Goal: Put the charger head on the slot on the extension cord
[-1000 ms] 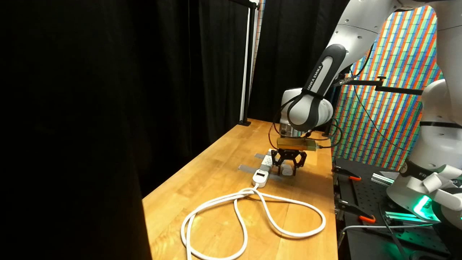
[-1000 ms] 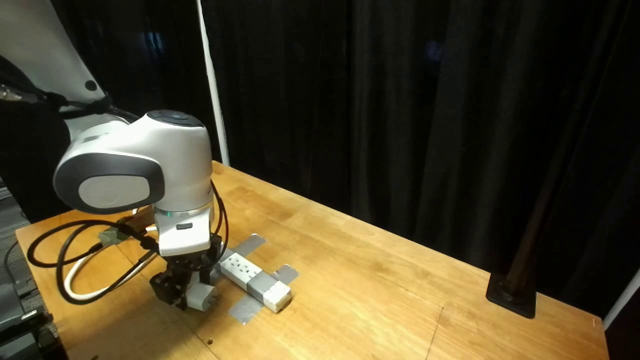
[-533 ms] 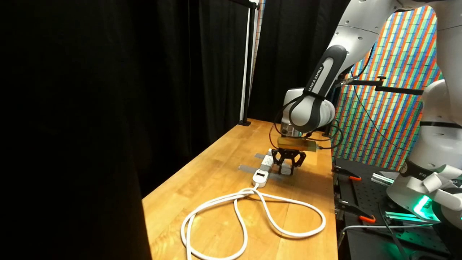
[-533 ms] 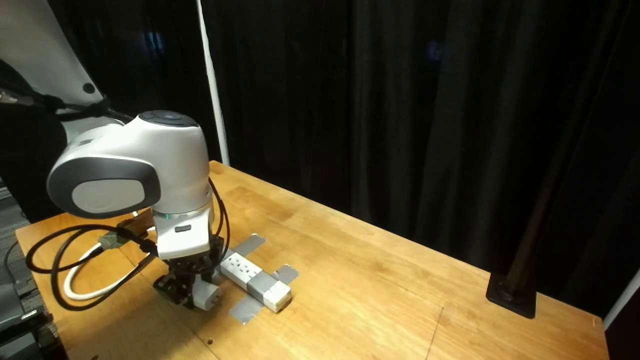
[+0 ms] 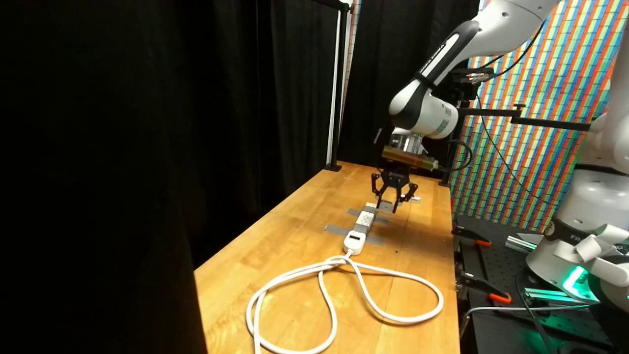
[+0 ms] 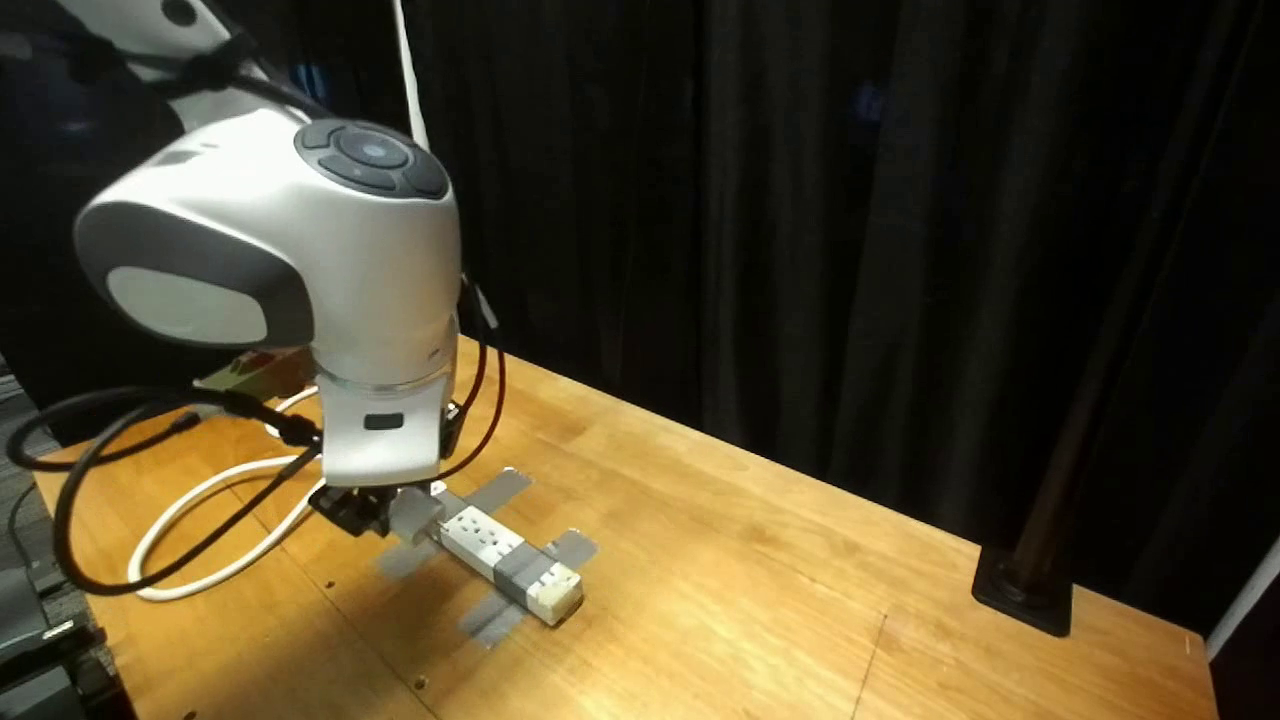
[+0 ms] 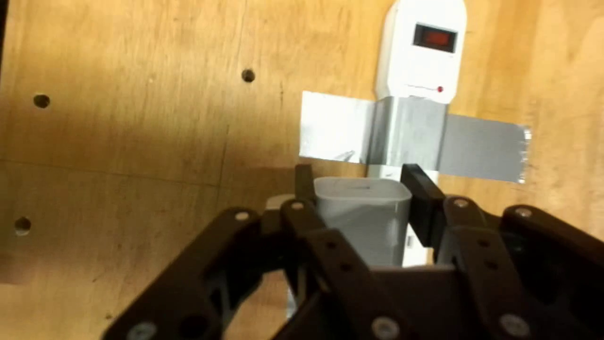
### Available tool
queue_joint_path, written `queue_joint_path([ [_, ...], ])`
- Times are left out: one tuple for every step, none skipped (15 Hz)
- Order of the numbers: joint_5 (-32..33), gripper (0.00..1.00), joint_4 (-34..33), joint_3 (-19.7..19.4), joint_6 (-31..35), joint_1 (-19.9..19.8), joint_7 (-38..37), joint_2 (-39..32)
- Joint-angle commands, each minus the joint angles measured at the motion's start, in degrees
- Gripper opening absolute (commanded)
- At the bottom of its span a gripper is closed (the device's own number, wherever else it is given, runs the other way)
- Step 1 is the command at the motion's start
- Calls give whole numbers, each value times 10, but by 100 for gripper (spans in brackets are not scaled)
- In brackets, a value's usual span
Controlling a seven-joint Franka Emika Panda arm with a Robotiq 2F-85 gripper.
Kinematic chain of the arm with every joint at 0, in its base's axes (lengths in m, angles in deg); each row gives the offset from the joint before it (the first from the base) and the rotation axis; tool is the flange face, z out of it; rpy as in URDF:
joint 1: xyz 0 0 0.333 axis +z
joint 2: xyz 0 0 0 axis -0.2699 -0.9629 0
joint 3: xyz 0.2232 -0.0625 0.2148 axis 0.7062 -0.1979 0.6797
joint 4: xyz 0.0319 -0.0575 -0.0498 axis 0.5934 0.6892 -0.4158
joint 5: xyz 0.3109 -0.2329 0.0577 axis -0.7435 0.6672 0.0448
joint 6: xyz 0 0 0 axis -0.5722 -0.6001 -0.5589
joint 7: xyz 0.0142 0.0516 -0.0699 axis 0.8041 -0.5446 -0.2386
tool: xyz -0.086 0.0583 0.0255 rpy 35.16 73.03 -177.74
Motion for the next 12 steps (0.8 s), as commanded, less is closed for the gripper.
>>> queue_joint_path([
  [-61, 23, -54, -53, -148, -17, 58, 31],
  [-75, 23, -78, -65, -186, -21, 65, 15],
  [-94, 23, -96, -79, -221, -22, 75, 5],
  [-115, 23, -117, -89, -254, -22, 83, -14],
  [-136, 23, -132, -98, -285, -23, 91, -28],
  [-160, 23, -147, -104, -312, -24, 100, -48],
  [-184, 23, -160, -109, -338, -25, 110, -66],
  [-209, 23, -172, -110, -362, -26, 124, -89],
  [-229, 23, -183, -111, -388, -28, 143, -113],
  [-252, 23, -191, -110, -410, -29, 159, -138],
  [-268, 23, -202, -111, -437, -32, 171, -161],
  [-280, 23, -213, -111, -465, -37, 186, -187],
])
